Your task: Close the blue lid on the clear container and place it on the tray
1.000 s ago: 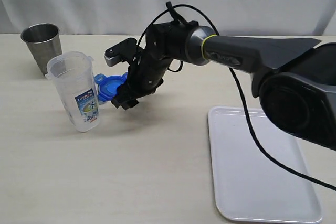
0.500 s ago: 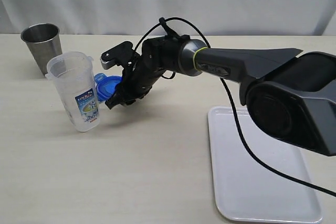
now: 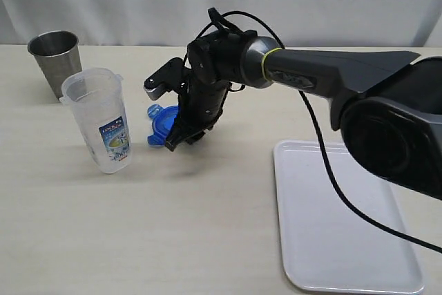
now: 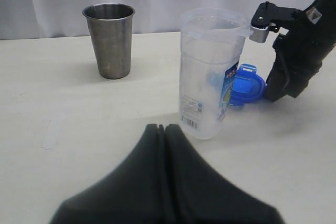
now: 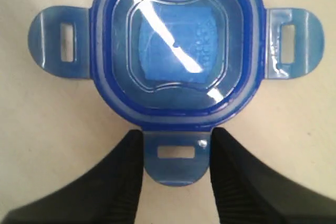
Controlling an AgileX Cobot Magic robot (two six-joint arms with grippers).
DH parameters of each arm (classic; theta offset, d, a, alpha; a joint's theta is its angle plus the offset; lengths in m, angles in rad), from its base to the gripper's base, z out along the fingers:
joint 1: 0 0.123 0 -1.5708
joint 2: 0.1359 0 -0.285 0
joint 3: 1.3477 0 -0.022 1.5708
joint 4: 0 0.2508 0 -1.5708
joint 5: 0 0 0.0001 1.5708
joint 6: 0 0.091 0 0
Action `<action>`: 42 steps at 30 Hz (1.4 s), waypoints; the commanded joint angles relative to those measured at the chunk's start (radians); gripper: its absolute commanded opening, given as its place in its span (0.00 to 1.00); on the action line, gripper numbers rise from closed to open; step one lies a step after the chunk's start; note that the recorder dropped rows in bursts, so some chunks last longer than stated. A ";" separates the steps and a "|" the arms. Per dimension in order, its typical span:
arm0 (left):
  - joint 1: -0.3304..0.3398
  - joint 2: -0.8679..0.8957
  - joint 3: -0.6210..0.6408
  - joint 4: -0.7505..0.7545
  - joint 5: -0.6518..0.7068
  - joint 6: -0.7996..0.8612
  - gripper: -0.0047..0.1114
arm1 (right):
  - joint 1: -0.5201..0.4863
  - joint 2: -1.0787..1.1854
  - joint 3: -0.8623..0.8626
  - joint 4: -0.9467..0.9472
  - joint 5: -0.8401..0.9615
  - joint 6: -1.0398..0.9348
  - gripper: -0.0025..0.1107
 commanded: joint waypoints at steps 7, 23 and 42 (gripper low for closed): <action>0.005 -0.003 0.001 -0.002 -0.011 0.000 0.04 | 0.094 -0.267 0.230 -0.461 -0.143 0.235 0.06; 0.005 -0.003 0.001 -0.002 -0.011 0.000 0.04 | 0.373 -0.416 0.256 -1.116 -0.028 0.266 0.06; 0.005 -0.003 0.001 -0.002 -0.011 0.000 0.04 | 0.506 -0.383 0.372 -1.686 0.148 0.413 0.06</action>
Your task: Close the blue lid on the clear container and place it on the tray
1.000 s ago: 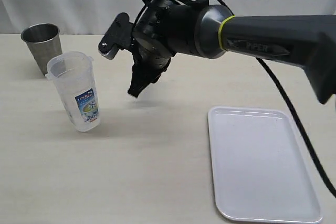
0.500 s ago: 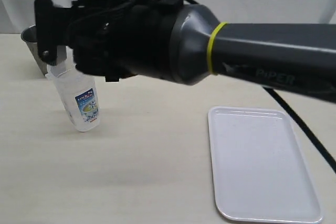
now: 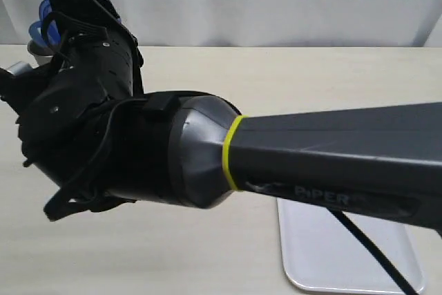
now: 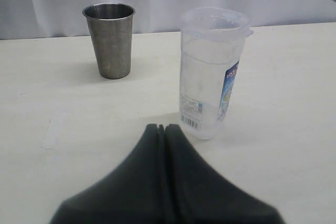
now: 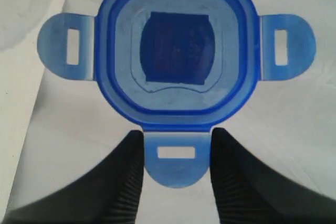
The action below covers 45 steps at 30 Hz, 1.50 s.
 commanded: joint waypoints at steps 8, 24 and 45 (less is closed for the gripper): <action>0.005 -0.003 0.001 0.000 -0.011 0.000 0.04 | -0.111 0.042 0.015 -0.072 0.018 0.160 0.06; 0.005 -0.003 0.001 0.000 -0.011 0.000 0.04 | -0.069 0.098 0.015 -0.079 0.005 0.144 0.06; 0.005 -0.003 0.001 0.000 -0.011 0.000 0.04 | -0.035 0.098 0.015 -0.079 -0.122 -0.420 0.06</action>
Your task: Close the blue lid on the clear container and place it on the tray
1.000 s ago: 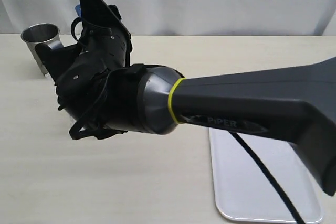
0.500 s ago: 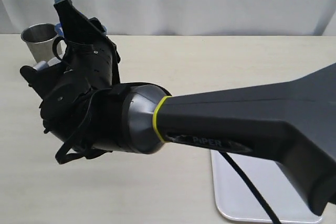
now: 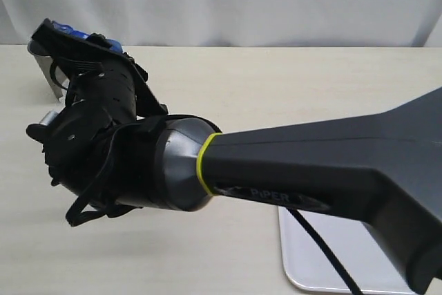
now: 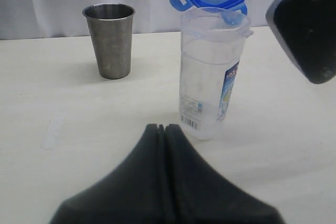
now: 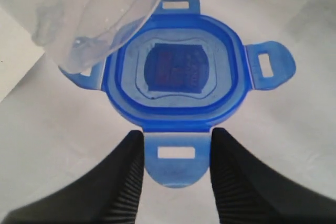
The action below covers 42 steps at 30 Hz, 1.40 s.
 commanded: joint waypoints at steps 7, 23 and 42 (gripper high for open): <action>0.005 -0.003 0.001 0.000 -0.011 0.000 0.04 | 0.004 -0.002 0.002 -0.011 -0.073 -0.361 0.06; 0.005 -0.003 0.001 0.000 -0.011 0.000 0.04 | 0.004 -0.002 -0.033 -0.011 -0.040 -0.582 0.06; 0.005 -0.003 0.001 0.000 -0.011 0.000 0.04 | 0.002 -0.002 -0.098 -0.011 0.057 -0.576 0.06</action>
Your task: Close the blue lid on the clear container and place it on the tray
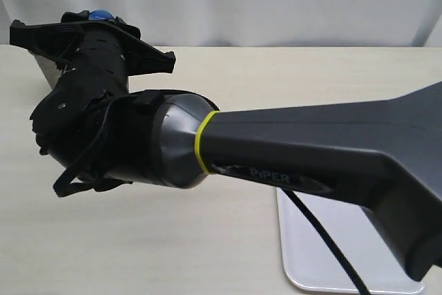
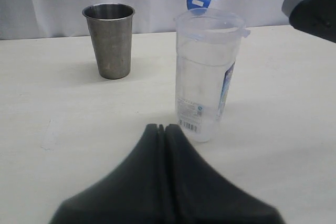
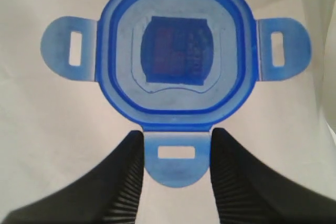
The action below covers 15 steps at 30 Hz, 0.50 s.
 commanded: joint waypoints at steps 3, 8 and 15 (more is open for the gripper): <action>0.005 -0.003 0.001 0.000 -0.011 0.000 0.04 | 0.029 -0.002 -0.006 -0.010 0.068 -0.004 0.06; 0.005 -0.003 0.001 0.000 -0.011 0.000 0.04 | 0.033 -0.002 -0.006 -0.010 0.058 0.000 0.06; 0.005 -0.003 0.001 0.000 -0.011 0.000 0.04 | 0.057 -0.002 0.000 -0.010 0.064 0.006 0.06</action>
